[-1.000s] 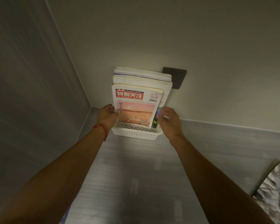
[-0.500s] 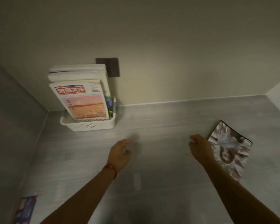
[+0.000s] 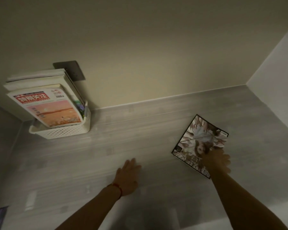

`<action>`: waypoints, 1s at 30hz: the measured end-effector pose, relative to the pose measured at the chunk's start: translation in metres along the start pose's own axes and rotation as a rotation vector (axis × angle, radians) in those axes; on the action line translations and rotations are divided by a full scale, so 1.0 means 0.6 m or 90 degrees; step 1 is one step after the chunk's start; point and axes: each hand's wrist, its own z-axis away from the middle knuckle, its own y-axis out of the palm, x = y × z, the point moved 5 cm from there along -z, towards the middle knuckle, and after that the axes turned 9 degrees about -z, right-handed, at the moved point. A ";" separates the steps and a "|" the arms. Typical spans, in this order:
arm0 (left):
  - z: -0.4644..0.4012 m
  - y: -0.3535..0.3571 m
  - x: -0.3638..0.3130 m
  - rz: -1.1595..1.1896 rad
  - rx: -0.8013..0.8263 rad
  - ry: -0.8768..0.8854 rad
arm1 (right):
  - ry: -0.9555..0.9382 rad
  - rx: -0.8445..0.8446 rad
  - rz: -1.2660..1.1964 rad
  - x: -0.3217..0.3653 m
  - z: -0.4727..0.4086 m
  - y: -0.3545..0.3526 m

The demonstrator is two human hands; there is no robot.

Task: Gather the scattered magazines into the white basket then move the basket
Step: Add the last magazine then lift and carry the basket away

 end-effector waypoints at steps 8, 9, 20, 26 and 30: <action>0.011 -0.044 0.001 0.102 -0.069 -0.040 | -0.212 0.115 -0.245 0.050 0.025 0.019; 0.018 -0.063 -0.003 0.095 -0.134 -0.052 | -0.299 0.150 -0.256 0.069 0.042 0.020; 0.081 -0.236 -0.041 -0.193 -0.473 0.101 | -0.928 0.345 0.178 0.284 0.293 0.013; 0.130 -0.229 0.092 0.136 -0.461 0.066 | -0.932 0.277 0.055 0.349 0.349 0.028; 0.183 -0.222 0.198 0.453 -0.530 -0.017 | -0.625 0.273 -0.305 0.349 0.318 0.059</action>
